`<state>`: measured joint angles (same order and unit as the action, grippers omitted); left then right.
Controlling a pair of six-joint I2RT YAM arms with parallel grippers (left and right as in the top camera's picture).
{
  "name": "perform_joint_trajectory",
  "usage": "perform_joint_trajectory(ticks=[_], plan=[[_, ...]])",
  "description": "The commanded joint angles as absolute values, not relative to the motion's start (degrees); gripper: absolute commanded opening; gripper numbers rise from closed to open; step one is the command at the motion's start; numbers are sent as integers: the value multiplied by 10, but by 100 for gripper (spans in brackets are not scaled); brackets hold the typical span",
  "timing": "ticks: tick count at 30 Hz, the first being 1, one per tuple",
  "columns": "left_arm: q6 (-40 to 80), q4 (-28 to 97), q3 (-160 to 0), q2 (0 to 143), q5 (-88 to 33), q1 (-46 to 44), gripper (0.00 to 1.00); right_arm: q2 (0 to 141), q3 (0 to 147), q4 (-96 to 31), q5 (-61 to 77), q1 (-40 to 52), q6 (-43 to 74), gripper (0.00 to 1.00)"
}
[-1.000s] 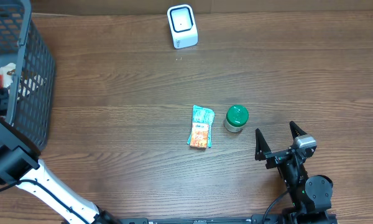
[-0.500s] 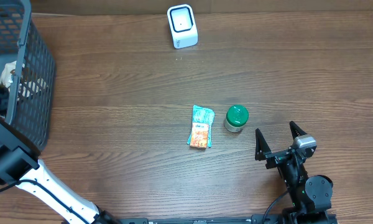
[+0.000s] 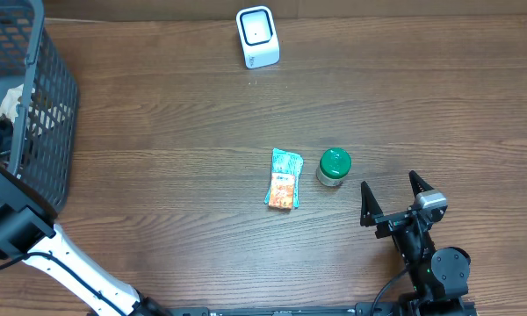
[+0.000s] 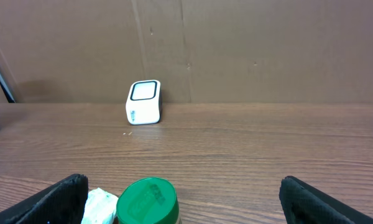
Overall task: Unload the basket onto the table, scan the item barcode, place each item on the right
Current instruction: 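Grasp the red-and-white snack bar pack in the basket with the left gripper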
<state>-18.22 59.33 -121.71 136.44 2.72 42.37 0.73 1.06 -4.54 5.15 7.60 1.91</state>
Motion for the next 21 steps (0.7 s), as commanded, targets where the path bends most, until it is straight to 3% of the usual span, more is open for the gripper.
perform_joint_trajectory(ticks=[1, 13, 19, 21], plan=[[-132, 593, -1270, 1370, 14, 422, 100, 2, 4, -43, 52, 76, 22, 100], [-8, 554, -1256, 1373, 14, 419, 100, 2, 4, -43, 52, 76, 22, 100], [117, 550, -1256, 1373, 14, 420, 100, 2, 4, -43, 52, 76, 22, 100], [121, 547, -1256, 1373, 14, 420, 84, 2, 4, -43, 52, 76, 22, 100]])
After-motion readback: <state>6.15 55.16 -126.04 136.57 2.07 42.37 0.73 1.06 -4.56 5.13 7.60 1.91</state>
